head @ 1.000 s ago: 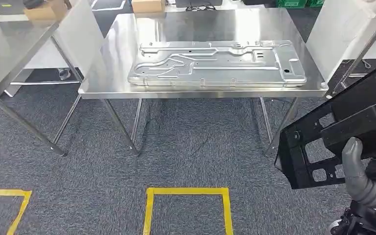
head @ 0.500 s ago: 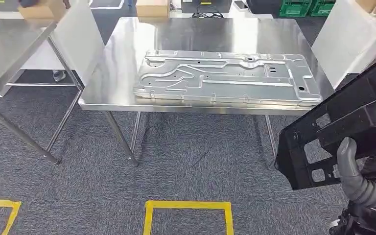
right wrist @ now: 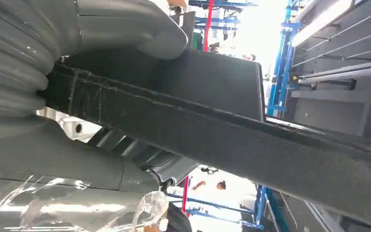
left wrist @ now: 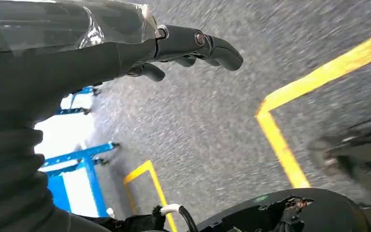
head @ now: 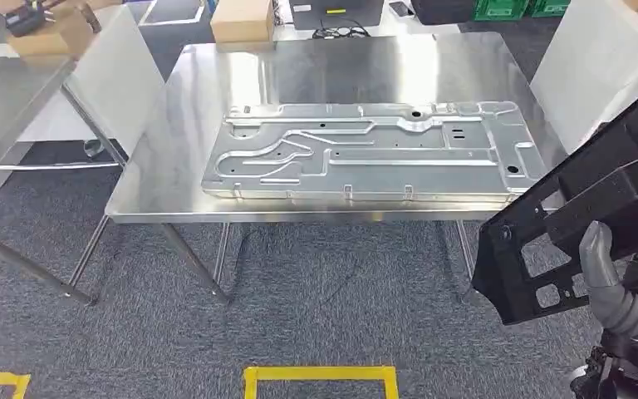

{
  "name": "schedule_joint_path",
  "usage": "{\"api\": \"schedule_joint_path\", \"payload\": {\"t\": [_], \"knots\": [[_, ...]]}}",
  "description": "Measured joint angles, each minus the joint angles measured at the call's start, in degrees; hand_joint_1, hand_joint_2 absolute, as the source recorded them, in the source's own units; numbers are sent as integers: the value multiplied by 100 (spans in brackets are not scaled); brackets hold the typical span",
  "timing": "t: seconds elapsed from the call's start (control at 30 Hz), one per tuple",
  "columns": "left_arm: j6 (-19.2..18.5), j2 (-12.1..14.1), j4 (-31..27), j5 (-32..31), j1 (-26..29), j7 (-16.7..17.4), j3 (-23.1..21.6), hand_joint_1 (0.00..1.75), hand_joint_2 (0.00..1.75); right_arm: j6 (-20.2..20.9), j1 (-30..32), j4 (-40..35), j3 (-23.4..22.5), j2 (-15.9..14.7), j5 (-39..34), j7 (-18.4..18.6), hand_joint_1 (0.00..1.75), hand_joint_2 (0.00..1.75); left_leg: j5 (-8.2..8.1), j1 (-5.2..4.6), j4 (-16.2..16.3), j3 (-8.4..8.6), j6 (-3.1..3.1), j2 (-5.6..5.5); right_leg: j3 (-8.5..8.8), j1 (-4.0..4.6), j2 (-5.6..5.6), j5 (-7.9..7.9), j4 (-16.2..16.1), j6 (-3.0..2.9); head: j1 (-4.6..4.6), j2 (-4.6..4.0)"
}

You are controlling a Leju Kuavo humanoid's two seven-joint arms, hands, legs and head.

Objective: Take the parts from the cabinet and place them on the table.

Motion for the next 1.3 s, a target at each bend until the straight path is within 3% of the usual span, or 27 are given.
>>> {"api": "schedule_joint_path", "payload": {"t": [0.07, 0.13, 0.2, 0.23, 0.27, 0.3, 0.37, 0.43, 0.47, 0.5, 0.53, 0.57, 0.6, 0.63, 0.73, 0.77, 0.83, 0.9, 0.93, 0.97, 1.03, 1.07, 1.1, 1.13, 1.17, 1.23, 1.3], "knots": [[0, 20, 13, 2, 31, 0, 0, 0, 175, 15, -11, 9, -99, -40, -112, 64, 175, 175, 1055, -123, -753, -2, 184, -31, 167, 16, 20, -125, -35, 27, 4, -2], [-9, 20, 15, 2, 29, -2, 0, 0, 175, 40, -77, 37, -185, -90, -228, 125, 175, 175, 947, -147, -800, 139, 301, -45, 268, -4, 64, -199, -172, 113, 0, 0], [-22, 18, 15, 2, 22, 0, 0, 0, 175, 57, -97, 48, -278, -149, -283, 145, 175, 175, 891, -158, -966, 285, 360, -43, 381, 11, 55, -75, -89, 154, 0, 0], [-18, 0, 15, 4, 31, 0, 0, 0, 175, 57, -84, 52, -322, -206, -291, 145, 175, 175, 920, -85, -1068, 483, 343, -45, 361, -7, 5, -140, 56, 155, 13, 0], [-24, 0, 15, 7, 14, -2, 0, 0, 175, 57, -109, 64, -340, -206, -294, 147, 175, 175, 899, -90, -1099, 539, 356, -43, 247, 45, -10, -140, 251, 151, 20, -2], [-22, -6, 15, 2, 0, 0, 0, 0, 175, 64, -137, 64, -361, -234, -291, 143, 175, 175, 850, -76, -1102, 591, 387, -29, -60, 53, -18, -219, 768, 163, 24, 0], [-24, -20, 15, -2, 5, -2, 0, 0, 175, 101, -134, 72, -416, -289, -311, 180, 175, 175, 748, -49, -1100, 692, 382, -37, -646, 50, -18, -637, 1450, 208, 24, 0], [-31, -20, 15, -22, 28, -4, 0, 0, 175, 210, -208, 83, -462, -378, -429, 311, 175, 175, 628, -19, -1098, 830, 340, -56, -927, 16, -19, -871, 1466, 292, 22, 0], [-37, -20, 15, -31, 30, -9, -2, 0, 175, 298, -334, 90, -499, -449, -589, 447, 175, 175, 524, 19, -1094, 957, 296, -67, -956, -13, -21, -734, 1163, 330, 22, 0], [-48, -20, 15, -53, 29, -9, -7, 0, 175, 383, -444, 109, -539, -517, -771, 565, 175, 175, 441, 57, -1087, 1066, 255, -71, -909, -44, -25, -415, 792, 351, 22, 0], [-57, -17, 15, -81, 29, -9, -9, 0, 175, 453, -548, 142, -569, -563, -917, 639, 175, 175, 343, 70, -1069, 1151, 201, -70, -851, -91, -35, 52, 375, 437, 22, 0], [-63, 13, 26, -111, 23, -9, -11, 0, 175, 557, -676, 231, -600, -591, -1071, 682, 175, 175, 232, 31, -1010, 1161, 129, -75, -881, -165, -83, 672, 22, 523, 28, -2], [-77, 15, 26, -129, 36, -11, -15, 0, 175, 653, -800, 286, -628, -667, -1191, 704, 175, 175, 140, 44, -927, 1161, 128, -63, -886, -129, -165, 638, 31, 381, 26, 0], [-98, 22, 26, -138, 11, -13, -15, 0, 175, 735, -931, 354, -633, -720, -1269, 744, 175, 175, 52, 26, -962, 1143, 105, -58, -898, -101, -97, 654, 75, 295, 6, -2], [-111, 37, 26, -166, -2, -17, -22, 0, 175, 886, -1196, 514, -687, -857, -1319, 718, 175, 175, 65, 74, -864, 1183, 48, -47, -845, -118, -83, 602, 73, 157, 7, 0], [-118, 33, 26, -188, -3, -18, -28, 0, 175, 945, -1272, 571, -685, -888, -1321, 704, 175, 175, 65, 76, -586, 1058, 10, -25, -787, -117, -101, 565, 62, 112, 2, 0], [-127, 33, 26, -210, -20, -17, -41, 0, 175, 1047, -1417, 763, -676, -919, -1319, 694, 175, 175, -115, 91, 268, 523, -79, -15, -704, -108, -92, 489, 56, 123, 4, 0], [-127, 33, 26, -223, -45, -18, -42, 0, 175, 1089, -1509, 925, -665, -956, -1312, 676, 175, 175, -550, 72, 914, -26, -86, -9, -581, -78, -94, 366, 55, 124, 7, 0], [-131, 33, 26, -225, -51, -17, -44, 0, 175, 1102, -1542, 992, -648, -956, -1310, 669, 175, 175, -615, 50, 895, -155, -36, -9, -496, -58, -98, 302, 53, 122, 4, 0], [-136, 33, 26, -225, -52, -17, -46, 0, 175, 1104, -1582, 1056, -626, -956, -1310, 661, 175, 175, -504, 8, 665, -162, 38, -9, -399, -27, -99, 236, 46, 114, 4, 0], [-149, 33, 26, -236, -47, -17, -50, 0, 175, 1106, -1656, 1200, -602, -958, -1303, 652, 175, 175, 92, -90, -77, -28, 298, -9, -217, 46, -108, 136, 8, 104, 4, 0], [-162, 84, 33, -245, -25, -2, -52, 0, 175, 1091, -1650, 1345, -595, -954, -1290, 626, 175, 175, 822, -245, -719, 65, 565, 1, -153, -2, -113, 103, -80, 82, 11, -2], [-168, 68, 35, -254, -6, 7, -57, 0, 175, 1080, -1711, 1480, -582, -954, -1253, 591, 175, 175, 1020, -351, -881, 68, 657, -139, -80, 53, -17, 83, -133, 85, 13, 0], [-188, 83, 37, -271, -5, 31, -59, 0, 175, 1097, -1732, 1631, -554, -940, -1242, 578, 175, 175, 999, -350, -991, 129, 660, -127, -28, 59, -67, 64, -196, 74, 13, -2], [-201, 68, 37, -291, -17, 48, -70, 0, 175, 1117, -1772, 1762, -503, -921, -1211, 554, 175, 175, 1001, -337, -1067, 216, 677, -125, 39, 35, -23, 119, -205, 87, 4, 0], [-212, 68, 37, -310, -18, 66, -98, 0, 175, 1154, -1789, 2055, -460, -923, -1168, 492, 175, 175, 1008, -316, -1235, 452, 606, -110, 81, 63, -17, 135, -148, 122, 11, 2], [-225, 68, 37, -313, -42, 70, -131, 0, 175, 1180, -1854, 2383, -363, -895, -1126, 379, 175, 175, 940, -284, -1272, 617, 630, -98, -166, 55, -32, 28, 412, 131, 18, 0]]}}
